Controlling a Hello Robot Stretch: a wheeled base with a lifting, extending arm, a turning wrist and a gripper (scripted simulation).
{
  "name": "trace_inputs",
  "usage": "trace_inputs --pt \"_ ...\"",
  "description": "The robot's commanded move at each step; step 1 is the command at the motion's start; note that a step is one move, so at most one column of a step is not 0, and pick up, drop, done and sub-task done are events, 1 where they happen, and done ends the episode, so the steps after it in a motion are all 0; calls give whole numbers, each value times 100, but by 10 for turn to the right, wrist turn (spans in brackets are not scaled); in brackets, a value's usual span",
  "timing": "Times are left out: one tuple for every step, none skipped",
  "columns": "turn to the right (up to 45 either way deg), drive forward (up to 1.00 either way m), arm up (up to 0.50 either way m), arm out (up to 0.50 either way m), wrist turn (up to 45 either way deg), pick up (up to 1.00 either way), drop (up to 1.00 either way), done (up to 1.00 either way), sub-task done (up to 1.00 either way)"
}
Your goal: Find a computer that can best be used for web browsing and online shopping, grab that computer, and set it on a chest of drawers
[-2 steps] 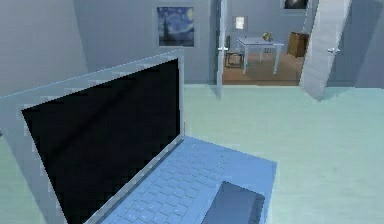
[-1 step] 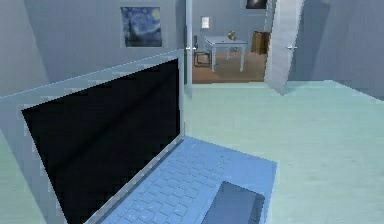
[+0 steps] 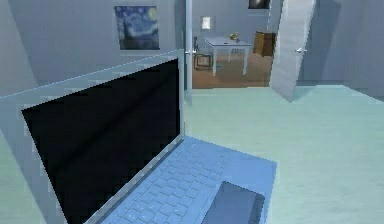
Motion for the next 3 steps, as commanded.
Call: trace_inputs --pt "360 0 0 0 0 0 0 0 0" --pt "0 20 0 0 0 0 0 0 0" --pt "-240 0 0 0 0 0 0 0 0"
